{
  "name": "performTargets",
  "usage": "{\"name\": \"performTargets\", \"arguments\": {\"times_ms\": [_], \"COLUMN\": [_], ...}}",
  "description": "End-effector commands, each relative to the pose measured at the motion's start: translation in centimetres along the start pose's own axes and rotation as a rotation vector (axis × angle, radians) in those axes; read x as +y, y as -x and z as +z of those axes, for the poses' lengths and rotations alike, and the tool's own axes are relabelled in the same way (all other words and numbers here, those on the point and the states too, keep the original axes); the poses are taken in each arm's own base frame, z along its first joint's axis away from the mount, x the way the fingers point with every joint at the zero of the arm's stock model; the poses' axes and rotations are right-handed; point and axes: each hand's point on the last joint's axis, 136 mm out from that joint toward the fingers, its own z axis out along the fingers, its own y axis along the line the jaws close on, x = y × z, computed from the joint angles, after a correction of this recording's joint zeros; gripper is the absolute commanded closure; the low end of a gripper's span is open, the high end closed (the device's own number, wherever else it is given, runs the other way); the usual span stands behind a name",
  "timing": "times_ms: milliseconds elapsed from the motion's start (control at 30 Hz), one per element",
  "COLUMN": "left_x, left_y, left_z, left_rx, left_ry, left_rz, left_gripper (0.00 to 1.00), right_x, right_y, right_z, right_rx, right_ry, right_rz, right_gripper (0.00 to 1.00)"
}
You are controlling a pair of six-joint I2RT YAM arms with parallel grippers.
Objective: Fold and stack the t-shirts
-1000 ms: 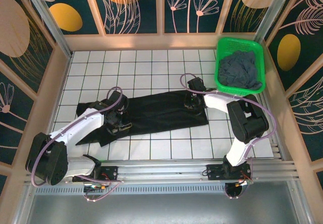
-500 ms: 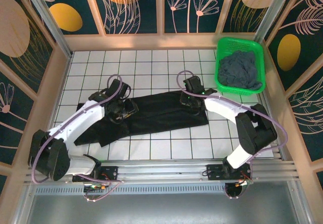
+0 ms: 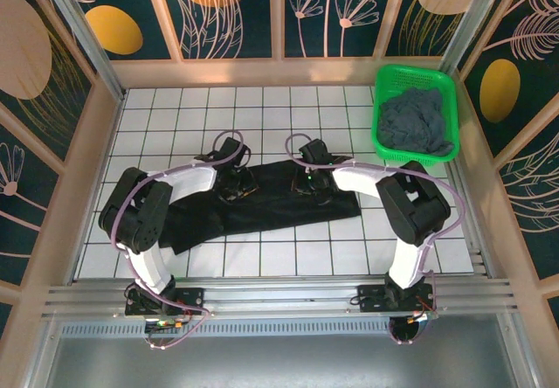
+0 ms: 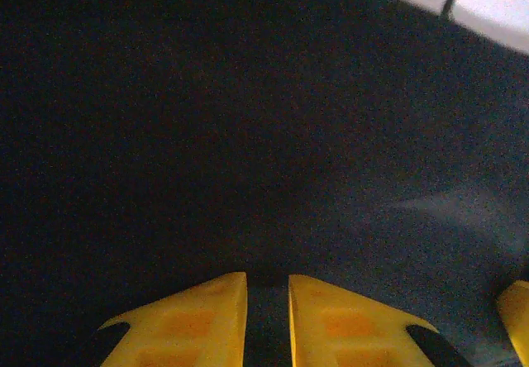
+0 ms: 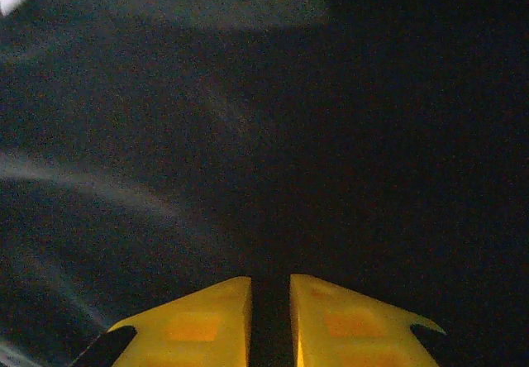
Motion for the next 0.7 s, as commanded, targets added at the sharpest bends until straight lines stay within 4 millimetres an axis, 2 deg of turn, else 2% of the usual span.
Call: {"name": "performTargets", "arguments": {"times_ms": [0, 100, 200, 367, 433, 533, 667], "left_x": [-1.0, 1.4, 2.8, 4.7, 4.9, 3.9, -0.4], "left_y": [-1.3, -3.0, -3.9, -4.0, -3.9, -3.1, -0.7], "left_z": [0.2, 1.2, 1.7, 1.8, 2.0, 2.6, 3.4], "left_rx": [0.001, 0.028, 0.037, 0.029, 0.029, 0.024, -0.01], "left_ry": [-0.038, 0.004, 0.042, 0.124, 0.142, 0.133, 0.06], "left_rz": [0.012, -0.003, 0.012, 0.056, 0.068, 0.082, 0.113], "left_gripper": [0.79, 0.8, 0.81, 0.82, 0.82, 0.78, 0.68], "right_x": [0.1, -0.3, -1.4, -3.9, -5.2, -6.9, -8.6], "right_y": [-1.3, -1.7, -2.6, -3.4, -2.9, -1.0, 2.6], "right_z": [-1.7, -2.2, -1.1, 1.1, 1.5, 1.5, 1.8], "right_rx": [-0.005, -0.023, 0.013, 0.061, 0.063, 0.043, 0.02], "right_ry": [0.023, 0.024, -0.008, -0.098, -0.135, -0.181, -0.211], "right_rz": [-0.013, -0.017, -0.015, 0.009, 0.045, 0.085, 0.111], "right_gripper": [0.8, 0.8, 0.81, 0.83, 0.83, 0.83, 0.83]}}
